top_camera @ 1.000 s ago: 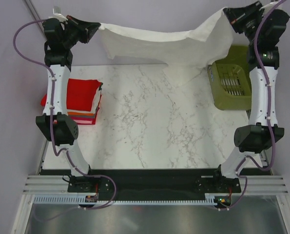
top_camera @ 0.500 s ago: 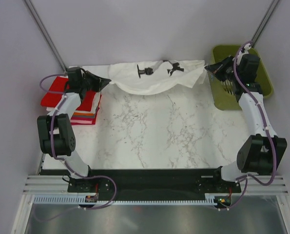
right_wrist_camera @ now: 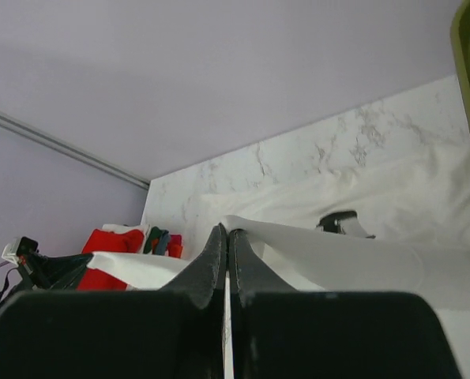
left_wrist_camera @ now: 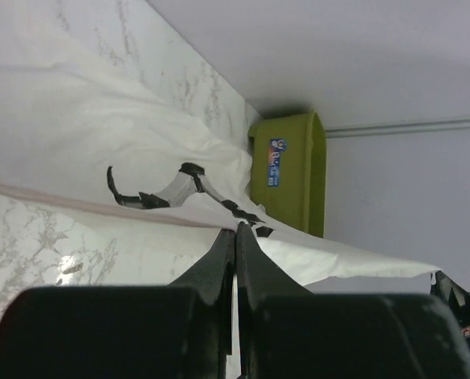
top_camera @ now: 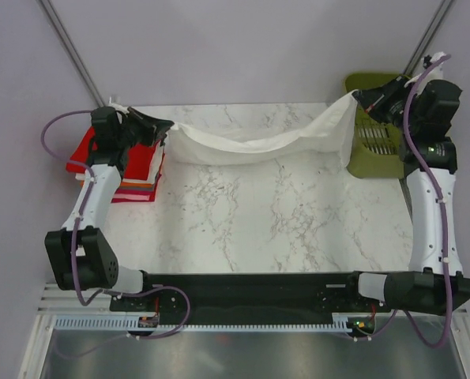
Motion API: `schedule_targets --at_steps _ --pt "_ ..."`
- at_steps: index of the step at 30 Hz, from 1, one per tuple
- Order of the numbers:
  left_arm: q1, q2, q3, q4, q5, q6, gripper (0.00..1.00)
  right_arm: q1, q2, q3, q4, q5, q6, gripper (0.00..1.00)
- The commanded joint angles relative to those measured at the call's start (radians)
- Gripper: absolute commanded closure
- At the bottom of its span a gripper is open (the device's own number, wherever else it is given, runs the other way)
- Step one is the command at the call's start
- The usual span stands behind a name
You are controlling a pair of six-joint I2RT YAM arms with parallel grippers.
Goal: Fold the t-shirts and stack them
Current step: Flatten the tshirt out
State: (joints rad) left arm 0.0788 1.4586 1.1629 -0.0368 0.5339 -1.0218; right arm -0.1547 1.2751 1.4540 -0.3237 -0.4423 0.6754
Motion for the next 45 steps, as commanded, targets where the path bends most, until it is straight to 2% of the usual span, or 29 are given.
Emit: schedule_targets --at_steps 1,5,9,14,19,21,26,29,32,35,36,40,42,45 --pt "0.003 -0.173 0.104 -0.058 0.002 0.051 0.98 -0.005 -0.106 0.215 -0.017 0.031 -0.065 1.0" --pt "0.003 -0.311 0.145 -0.09 -0.049 0.032 0.98 -0.005 -0.189 0.337 0.017 0.14 -0.086 1.0" --pt "0.004 -0.415 0.236 -0.087 -0.118 0.045 0.98 -0.005 -0.272 0.355 0.177 0.272 -0.091 1.0" --pt "0.004 -0.428 0.386 -0.166 -0.215 0.06 0.98 -0.005 -0.177 0.56 0.153 0.267 -0.085 1.0" --pt "0.003 -0.304 0.477 -0.219 -0.236 0.048 0.98 -0.005 -0.031 0.681 0.14 0.248 -0.034 1.0" --pt "0.003 -0.258 0.478 -0.219 -0.226 0.042 0.98 -0.005 0.016 0.678 0.143 0.216 -0.002 1.0" --pt "0.003 -0.071 0.433 -0.129 -0.181 0.011 0.98 -0.006 0.24 0.629 0.152 0.131 0.139 1.0" --pt "0.003 0.036 0.425 -0.078 -0.155 -0.017 0.98 -0.014 0.406 0.692 0.152 0.025 0.22 1.0" --pt "0.003 0.123 0.513 -0.072 -0.14 -0.031 0.98 -0.037 0.568 0.853 0.158 -0.048 0.303 1.0" --pt "0.007 0.248 0.719 -0.109 -0.124 -0.044 0.98 -0.055 0.703 1.084 0.16 -0.05 0.352 1.0" --pt "0.009 0.32 0.853 -0.142 -0.12 -0.047 0.98 -0.072 0.727 1.126 0.194 -0.049 0.404 1.0" --pt "0.015 0.449 1.13 -0.172 -0.1 -0.087 0.98 -0.123 0.725 1.099 0.432 -0.056 0.556 1.0" --pt "0.015 0.468 1.202 -0.172 -0.109 -0.09 0.98 -0.137 0.724 1.106 0.466 -0.061 0.561 1.0" --pt "0.015 0.464 1.183 -0.16 -0.13 -0.083 0.98 -0.14 0.689 1.077 0.523 -0.108 0.556 1.0"
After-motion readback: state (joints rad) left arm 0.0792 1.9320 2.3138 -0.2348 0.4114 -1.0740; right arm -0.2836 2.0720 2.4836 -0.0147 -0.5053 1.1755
